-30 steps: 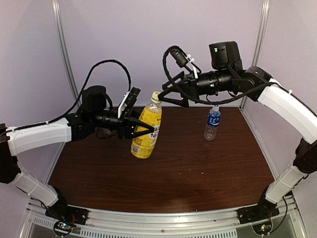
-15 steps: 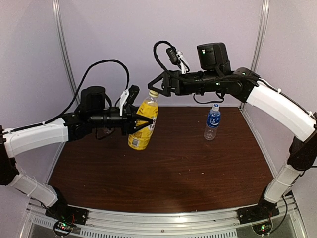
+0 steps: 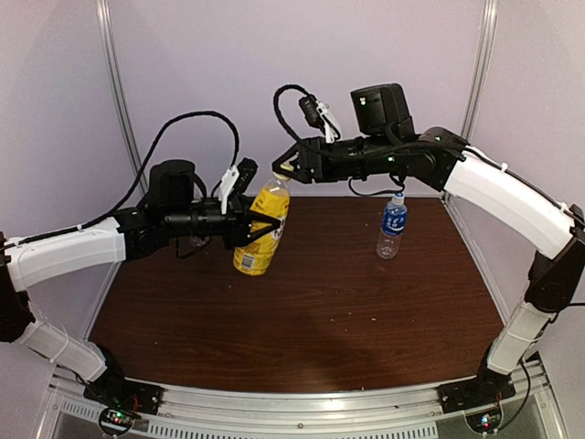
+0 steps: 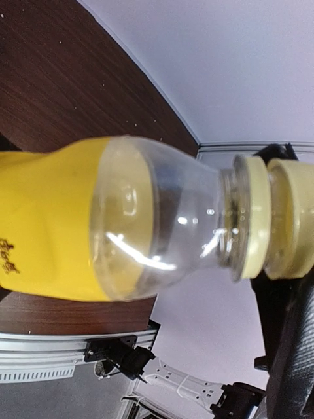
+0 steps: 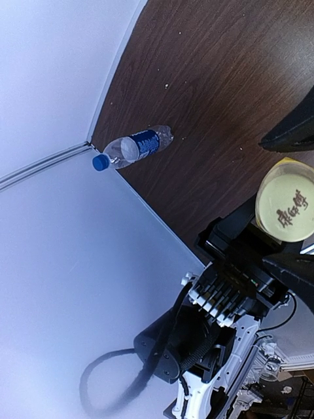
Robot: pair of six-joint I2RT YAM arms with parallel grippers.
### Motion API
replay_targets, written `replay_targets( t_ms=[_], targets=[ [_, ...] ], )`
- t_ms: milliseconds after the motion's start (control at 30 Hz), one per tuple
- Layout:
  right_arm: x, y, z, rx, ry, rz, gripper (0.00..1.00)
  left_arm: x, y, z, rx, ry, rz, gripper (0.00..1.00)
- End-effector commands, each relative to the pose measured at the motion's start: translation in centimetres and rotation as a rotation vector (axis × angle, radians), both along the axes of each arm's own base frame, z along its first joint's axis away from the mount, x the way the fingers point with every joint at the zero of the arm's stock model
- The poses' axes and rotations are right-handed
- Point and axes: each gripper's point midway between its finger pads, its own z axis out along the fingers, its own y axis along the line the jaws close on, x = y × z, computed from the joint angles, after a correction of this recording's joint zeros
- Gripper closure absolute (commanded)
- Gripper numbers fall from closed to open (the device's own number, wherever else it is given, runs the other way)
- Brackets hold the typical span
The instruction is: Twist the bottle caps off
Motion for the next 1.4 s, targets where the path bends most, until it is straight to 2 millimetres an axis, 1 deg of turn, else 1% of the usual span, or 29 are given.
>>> replay_targets(
  t_ms=[0, 200, 367, 467, 600, 700, 733, 833, 867, 933, 1033, 1133, 1300, 1367],
  targets=[
    [-0.2, 0.2, 1.6, 0.031, -0.035, 0.004, 0.51, 0.0, 0.0, 2.2, -0.033, -0.060, 0.006, 0.63],
    [-0.4, 0.3, 1.4, 0.031, -0.033, 0.019, 0.61, 0.0, 0.0, 2.2, -0.032, -0.061, 0.007, 0.63],
    [-0.7, 0.3, 1.6, 0.029, -0.046, 0.035, 0.72, 0.0, 0.1, 2.2, -0.032, -0.066, 0.008, 0.64],
    [-0.9, 0.2, 1.8, 0.021, -0.089, 0.055, 0.80, 0.0, 0.2, 2.3, -0.034, -0.066, 0.010, 0.64],
    [-1.4, -0.2, 2.0, -0.016, -0.183, 0.104, 0.86, -0.5, 0.1, 2.7, -0.043, -0.072, -0.018, 0.63],
    [-2.6, -0.3, 2.3, -0.043, -0.279, 0.203, 0.87, -2.1, -0.4, 3.1, -0.065, -0.074, -0.116, 0.63],
    [-3.2, -0.3, 2.3, -0.051, -0.313, 0.253, 0.87, -2.9, -0.6, 3.3, -0.076, -0.071, -0.170, 0.63],
    [-5.8, -0.3, 1.6, -0.079, -0.433, 0.452, 0.83, -6.1, -1.2, 3.9, -0.114, -0.042, -0.366, 0.63],
    [-6.3, -0.3, 1.2, -0.086, -0.458, 0.499, 0.83, -6.9, -1.2, 4.0, -0.126, -0.024, -0.426, 0.63],
    [-6.5, -0.5, 1.0, -0.084, -0.483, 0.569, 0.84, -8.1, -1.3, 4.2, -0.147, 0.008, -0.505, 0.63],
    [-7.0, -0.7, 0.9, -0.057, -0.454, 0.673, 0.85, -8.9, -1.2, 4.4, -0.171, 0.020, -0.563, 0.63],
    [-7.0, -0.9, 1.1, -0.033, -0.437, 0.721, 0.85, -9.4, -1.1, 4.6, -0.187, 0.028, -0.592, 0.63],
    [-7.0, -1.3, 2.4, 0.013, -0.441, 0.710, 0.84, -9.0, -1.2, 4.4, -0.183, 0.035, -0.569, 0.63],
    [-6.3, -1.8, 3.0, 0.028, -0.438, 0.666, 0.84, -8.5, -1.3, 4.3, -0.175, 0.026, -0.535, 0.63]
  ],
)
